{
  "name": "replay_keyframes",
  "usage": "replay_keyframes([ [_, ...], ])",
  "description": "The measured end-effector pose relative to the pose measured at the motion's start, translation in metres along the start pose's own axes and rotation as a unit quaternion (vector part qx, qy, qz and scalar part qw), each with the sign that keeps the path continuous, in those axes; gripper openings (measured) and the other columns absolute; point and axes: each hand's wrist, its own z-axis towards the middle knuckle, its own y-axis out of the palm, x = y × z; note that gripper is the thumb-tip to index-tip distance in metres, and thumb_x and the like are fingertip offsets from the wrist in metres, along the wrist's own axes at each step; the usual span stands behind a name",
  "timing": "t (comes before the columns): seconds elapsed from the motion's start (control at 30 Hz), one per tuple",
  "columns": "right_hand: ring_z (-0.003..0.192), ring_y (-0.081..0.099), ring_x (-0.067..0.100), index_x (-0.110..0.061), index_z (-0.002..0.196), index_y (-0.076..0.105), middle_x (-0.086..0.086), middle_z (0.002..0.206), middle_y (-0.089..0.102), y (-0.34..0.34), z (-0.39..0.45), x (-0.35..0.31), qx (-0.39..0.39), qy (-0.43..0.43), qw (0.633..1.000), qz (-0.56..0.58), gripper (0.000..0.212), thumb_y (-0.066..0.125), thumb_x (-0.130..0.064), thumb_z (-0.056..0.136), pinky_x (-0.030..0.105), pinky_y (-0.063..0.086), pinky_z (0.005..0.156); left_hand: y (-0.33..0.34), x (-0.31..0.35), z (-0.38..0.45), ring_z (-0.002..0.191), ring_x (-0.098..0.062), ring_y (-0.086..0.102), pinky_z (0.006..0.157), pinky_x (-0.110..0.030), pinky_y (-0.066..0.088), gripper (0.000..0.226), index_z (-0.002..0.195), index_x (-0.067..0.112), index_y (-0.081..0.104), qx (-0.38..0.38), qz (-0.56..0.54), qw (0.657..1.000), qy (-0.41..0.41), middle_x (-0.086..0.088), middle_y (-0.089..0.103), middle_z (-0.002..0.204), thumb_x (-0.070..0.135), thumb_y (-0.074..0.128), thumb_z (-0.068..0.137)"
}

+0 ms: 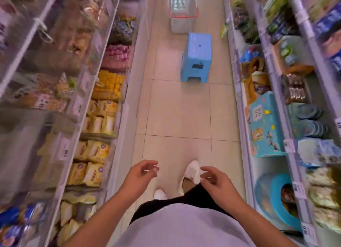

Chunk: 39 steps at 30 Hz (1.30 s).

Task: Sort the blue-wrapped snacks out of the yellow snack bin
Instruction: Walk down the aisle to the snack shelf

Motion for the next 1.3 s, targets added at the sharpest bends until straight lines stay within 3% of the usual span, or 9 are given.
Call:
replay_keyframes([
  [0.23, 0.087, 0.062, -0.010, -0.039, 0.117, 0.060, -0.015, 0.101, 0.067, -0.059, 0.148, -0.068, -0.044, -0.019, 0.999, -0.015, 0.031, 0.061, -0.023, 0.091, 0.007, 0.046, 0.070, -0.002, 0.096, 0.122, 0.090, -0.006, 0.071, 0.086, -0.028, 0.052, 0.018, 0.111, 0.031, 0.068, 0.027, -0.001, 0.999, -0.019, 0.008, 0.075, 0.100, 0.024, 0.063, 0.095],
  [0.43, 0.088, 0.062, -0.007, -0.041, 0.118, 0.059, -0.016, 0.102, 0.067, -0.122, 0.254, -0.138, -0.070, -0.028, 0.996, -0.051, 0.031, 0.063, -0.028, 0.090, 0.010, 0.048, 0.072, -0.010, 0.188, 0.210, 0.092, -0.004, 0.070, 0.078, -0.009, 0.048, 0.020, 0.111, 0.028, 0.068, 0.053, -0.036, 0.998, -0.008, 0.006, 0.075, 0.100, 0.019, 0.065, 0.094],
  [0.63, 0.091, 0.064, -0.002, -0.039, 0.119, 0.059, -0.014, 0.103, 0.067, -0.142, 0.363, -0.208, -0.064, -0.028, 0.996, -0.061, 0.029, 0.063, -0.031, 0.091, 0.015, 0.051, 0.078, -0.041, 0.238, 0.318, 0.095, -0.012, 0.070, 0.089, -0.030, 0.053, 0.017, 0.108, 0.029, 0.069, 0.042, -0.044, 0.998, -0.020, 0.003, 0.074, 0.103, 0.020, 0.066, 0.094],
  [0.77, 0.093, 0.063, -0.002, -0.039, 0.122, 0.059, -0.016, 0.104, 0.066, -0.145, 0.427, -0.271, -0.045, -0.012, 0.997, -0.056, 0.032, 0.062, -0.031, 0.091, 0.014, 0.050, 0.077, -0.084, 0.280, 0.392, 0.084, -0.011, 0.072, 0.075, -0.019, 0.052, 0.017, 0.105, 0.026, 0.070, 0.033, -0.044, 0.998, -0.015, -0.001, 0.075, 0.097, 0.015, 0.066, 0.093],
  [0.97, 0.092, 0.066, 0.002, -0.039, 0.121, 0.058, -0.014, 0.104, 0.067, -0.148, 0.511, -0.361, -0.038, -0.012, 0.999, -0.031, 0.032, 0.062, -0.027, 0.091, 0.017, 0.052, 0.079, -0.148, 0.353, 0.495, 0.083, -0.008, 0.072, 0.067, -0.012, 0.048, 0.019, 0.104, 0.029, 0.069, 0.018, -0.013, 1.000, -0.006, 0.005, 0.076, 0.094, 0.014, 0.064, 0.094],
  [1.2, 0.084, 0.066, -0.001, -0.032, 0.117, 0.063, -0.010, 0.097, 0.070, -0.183, 0.623, -0.414, -0.056, -0.022, 0.997, -0.042, 0.031, 0.064, -0.019, 0.089, 0.013, 0.050, 0.078, -0.161, 0.421, 0.595, 0.082, -0.013, 0.072, 0.066, -0.011, 0.047, 0.018, 0.105, 0.022, 0.069, 0.042, -0.030, 0.999, -0.011, -0.003, 0.075, 0.095, 0.010, 0.063, 0.094],
  [1.3, 0.080, 0.065, 0.000, -0.028, 0.117, 0.063, -0.008, 0.096, 0.069, -0.210, 0.676, -0.437, -0.075, -0.034, 0.995, -0.061, 0.031, 0.064, -0.016, 0.089, 0.012, 0.049, 0.075, -0.160, 0.454, 0.629, 0.087, -0.021, 0.071, 0.071, -0.016, 0.050, 0.017, 0.107, 0.018, 0.069, 0.079, -0.061, 0.995, -0.021, -0.010, 0.073, 0.099, 0.009, 0.063, 0.094],
])
